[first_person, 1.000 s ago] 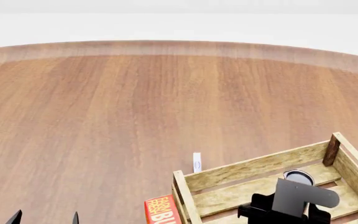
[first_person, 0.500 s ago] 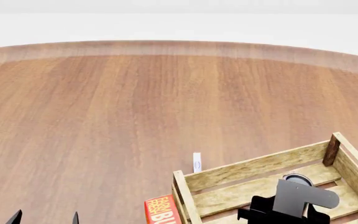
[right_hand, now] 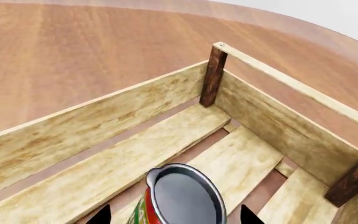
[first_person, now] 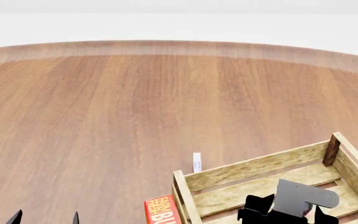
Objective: Pick up the tomato sauce, and put it in the wooden tray.
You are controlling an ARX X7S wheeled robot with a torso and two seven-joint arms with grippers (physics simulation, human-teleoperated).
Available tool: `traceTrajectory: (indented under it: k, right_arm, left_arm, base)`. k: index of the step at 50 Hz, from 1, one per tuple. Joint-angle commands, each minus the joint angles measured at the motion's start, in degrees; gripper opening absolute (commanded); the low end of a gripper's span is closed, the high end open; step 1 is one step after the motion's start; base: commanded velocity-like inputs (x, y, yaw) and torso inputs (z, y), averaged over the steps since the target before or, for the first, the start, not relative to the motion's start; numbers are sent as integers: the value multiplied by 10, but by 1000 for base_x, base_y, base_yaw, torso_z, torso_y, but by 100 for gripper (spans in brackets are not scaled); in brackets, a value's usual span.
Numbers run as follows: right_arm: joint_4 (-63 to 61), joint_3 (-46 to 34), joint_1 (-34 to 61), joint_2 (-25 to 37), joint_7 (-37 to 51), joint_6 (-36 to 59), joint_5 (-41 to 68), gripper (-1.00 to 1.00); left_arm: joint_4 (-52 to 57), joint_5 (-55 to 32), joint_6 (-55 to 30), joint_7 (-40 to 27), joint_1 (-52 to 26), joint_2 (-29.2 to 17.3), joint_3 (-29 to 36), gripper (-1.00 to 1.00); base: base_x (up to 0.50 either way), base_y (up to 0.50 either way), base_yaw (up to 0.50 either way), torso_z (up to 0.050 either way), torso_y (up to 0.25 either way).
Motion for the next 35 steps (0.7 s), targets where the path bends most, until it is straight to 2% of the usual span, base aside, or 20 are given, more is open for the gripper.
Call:
traceTrajectory:
  k: [1,35]
  right_arm:
    - [3,1,4,0,-5,6,-7,100]
    - [-26,-13,-8,4,-1,2,-10,100]
  left_arm:
    - [8,0,-5,-4,1,-2,3,100]
    - [-1,-4,3,-5,-2,-5,6,100]
  base:
    - [0,0,0,0,0]
    - [0,0,0,0,0]
